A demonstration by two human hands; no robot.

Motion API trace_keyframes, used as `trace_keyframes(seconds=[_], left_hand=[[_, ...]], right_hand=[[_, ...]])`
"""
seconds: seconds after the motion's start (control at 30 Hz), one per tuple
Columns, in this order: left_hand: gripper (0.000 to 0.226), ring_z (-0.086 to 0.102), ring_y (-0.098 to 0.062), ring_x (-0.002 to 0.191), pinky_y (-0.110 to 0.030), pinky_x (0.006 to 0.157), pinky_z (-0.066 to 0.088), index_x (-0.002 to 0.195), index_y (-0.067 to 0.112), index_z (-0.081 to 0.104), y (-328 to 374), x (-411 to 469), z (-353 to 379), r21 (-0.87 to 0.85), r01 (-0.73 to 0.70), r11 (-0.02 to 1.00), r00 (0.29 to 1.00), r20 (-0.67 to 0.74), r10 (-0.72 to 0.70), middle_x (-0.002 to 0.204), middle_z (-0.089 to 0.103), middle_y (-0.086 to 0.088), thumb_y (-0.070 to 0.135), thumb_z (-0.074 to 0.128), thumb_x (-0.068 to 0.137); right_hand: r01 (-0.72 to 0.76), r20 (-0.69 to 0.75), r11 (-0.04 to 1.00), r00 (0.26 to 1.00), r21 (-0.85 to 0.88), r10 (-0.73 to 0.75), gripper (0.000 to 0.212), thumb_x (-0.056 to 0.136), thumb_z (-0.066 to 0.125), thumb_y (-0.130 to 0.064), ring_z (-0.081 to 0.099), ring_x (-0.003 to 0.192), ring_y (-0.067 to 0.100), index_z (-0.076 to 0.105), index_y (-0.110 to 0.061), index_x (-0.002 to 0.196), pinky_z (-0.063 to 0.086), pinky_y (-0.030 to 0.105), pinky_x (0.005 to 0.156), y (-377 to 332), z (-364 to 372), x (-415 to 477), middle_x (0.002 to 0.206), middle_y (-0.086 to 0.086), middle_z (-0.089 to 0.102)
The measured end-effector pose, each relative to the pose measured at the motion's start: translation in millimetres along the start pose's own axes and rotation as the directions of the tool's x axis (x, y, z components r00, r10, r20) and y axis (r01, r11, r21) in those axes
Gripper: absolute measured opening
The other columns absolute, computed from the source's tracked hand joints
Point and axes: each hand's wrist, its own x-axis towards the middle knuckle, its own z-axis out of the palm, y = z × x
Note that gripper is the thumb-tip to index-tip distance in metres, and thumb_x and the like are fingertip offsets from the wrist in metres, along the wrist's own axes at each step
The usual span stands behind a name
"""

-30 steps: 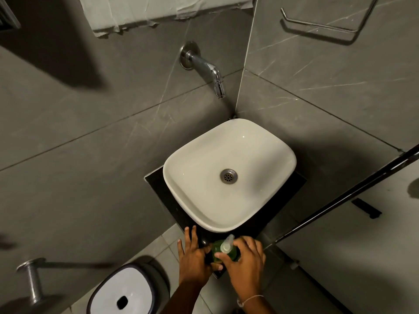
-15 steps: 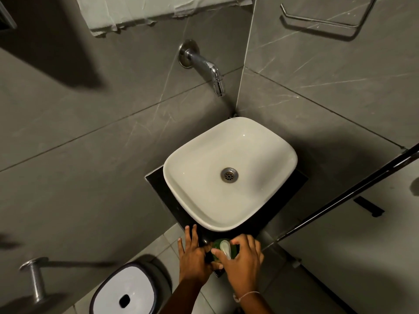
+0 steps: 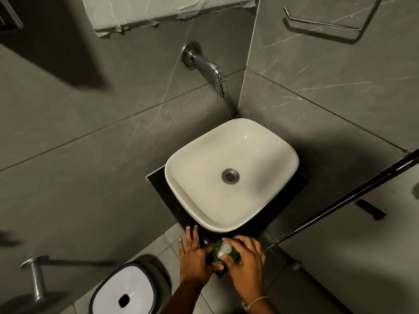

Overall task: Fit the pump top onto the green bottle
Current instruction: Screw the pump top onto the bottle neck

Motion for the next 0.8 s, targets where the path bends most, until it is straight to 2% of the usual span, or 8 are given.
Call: trace_keyframes(seconds=[0.07,0.17,0.23,0.37,0.43,0.53,0.7,0.8], left_hand=[[0.059,-0.033,-0.023,0.139,-0.053,0.118,-0.009,0.113,0.038,0.062,-0.8,0.2,1.0,0.008,0.0,1.0,1.0,-0.001,0.0,0.161,-0.009,-0.004,0.068,0.068,0.062],[0.055,-0.034,-0.021,0.138,-0.054,0.119,-0.006,0.113,0.041,0.061,-2.3,-0.2,3.9,0.003,0.006,1.0,1.0,-0.01,-0.006,0.162,-0.006,-0.004,0.061,0.071,0.063],[0.054,-0.036,-0.021,0.137,-0.055,0.119,-0.005,0.113,0.041,0.061,-3.4,-0.1,5.7,-0.002,0.015,1.0,1.0,-0.018,-0.015,0.162,-0.006,-0.004,0.06,0.071,0.064],[0.062,-0.033,-0.022,0.14,-0.053,0.118,-0.009,0.112,0.036,0.063,-3.0,1.8,6.8,0.015,0.013,1.0,1.0,-0.016,-0.013,0.161,-0.007,-0.004,0.068,0.069,0.06],[0.061,-0.033,-0.022,0.14,-0.053,0.118,-0.009,0.111,0.036,0.064,-2.2,1.6,6.3,0.019,0.011,1.0,1.0,-0.014,-0.011,0.161,-0.008,-0.004,0.068,0.07,0.059],[0.054,-0.037,-0.022,0.137,-0.053,0.119,-0.007,0.106,0.036,0.065,-3.3,1.0,6.8,0.013,0.004,1.0,1.0,-0.02,-0.004,0.161,-0.007,-0.005,0.065,0.07,0.062],[0.053,-0.034,-0.024,0.139,-0.053,0.118,-0.01,0.103,0.035,0.066,-2.6,2.0,5.3,0.037,0.009,0.999,1.0,-0.017,-0.008,0.161,-0.008,-0.006,0.067,0.069,0.061],[0.058,-0.031,-0.026,0.141,-0.053,0.117,-0.011,0.108,0.035,0.064,-0.9,1.5,4.4,0.059,-0.003,0.998,1.0,-0.006,0.003,0.161,-0.009,-0.006,0.069,0.067,0.062]], right_hand=[[-0.019,-0.021,0.999,1.0,-0.032,0.018,0.038,0.056,0.072,-0.057,0.045,0.104,0.01,0.066,-0.038,0.089,0.036,0.034,0.082,-0.5,-1.2,1.9,0.099,-0.026,0.051],[-0.104,-0.027,0.993,0.994,-0.048,0.102,0.047,0.049,0.068,-0.073,0.049,0.096,0.015,0.048,-0.036,0.069,0.037,0.034,0.077,-8.9,1.3,4.3,0.084,-0.015,0.056],[-0.106,-0.016,0.994,0.994,-0.032,0.106,0.048,0.049,0.067,-0.074,0.048,0.097,0.013,0.048,-0.037,0.073,0.035,0.033,0.079,-9.4,3.3,5.0,0.086,-0.016,0.055],[0.03,0.032,0.999,0.999,-0.037,-0.029,0.049,0.06,0.071,-0.062,0.042,0.109,0.004,0.063,-0.046,0.105,0.036,0.035,0.089,1.2,-2.8,5.5,0.104,-0.031,0.051],[0.005,0.015,0.999,1.0,-0.049,-0.005,0.04,0.055,0.073,-0.06,0.048,0.105,0.01,0.066,-0.038,0.088,0.038,0.037,0.085,1.2,-4.9,5.3,0.098,-0.024,0.056],[-0.112,-0.015,0.988,0.994,-0.105,0.111,0.05,0.047,0.068,-0.073,0.05,0.094,0.017,0.044,-0.034,0.064,0.041,0.039,0.079,-10.7,-4.3,6.6,0.081,-0.013,0.055],[-0.056,0.02,0.996,0.998,-0.073,0.058,0.049,0.056,0.065,-0.068,0.049,0.109,0.016,0.067,-0.038,0.095,0.033,0.035,0.087,-3.4,-0.5,2.2,0.104,-0.018,0.058],[-0.064,-0.007,0.991,0.998,-0.119,0.063,0.044,0.053,0.072,-0.062,0.053,0.106,0.02,0.07,-0.032,0.084,0.037,0.038,0.085,-1.8,-2.5,3.1,0.1,-0.014,0.061]])
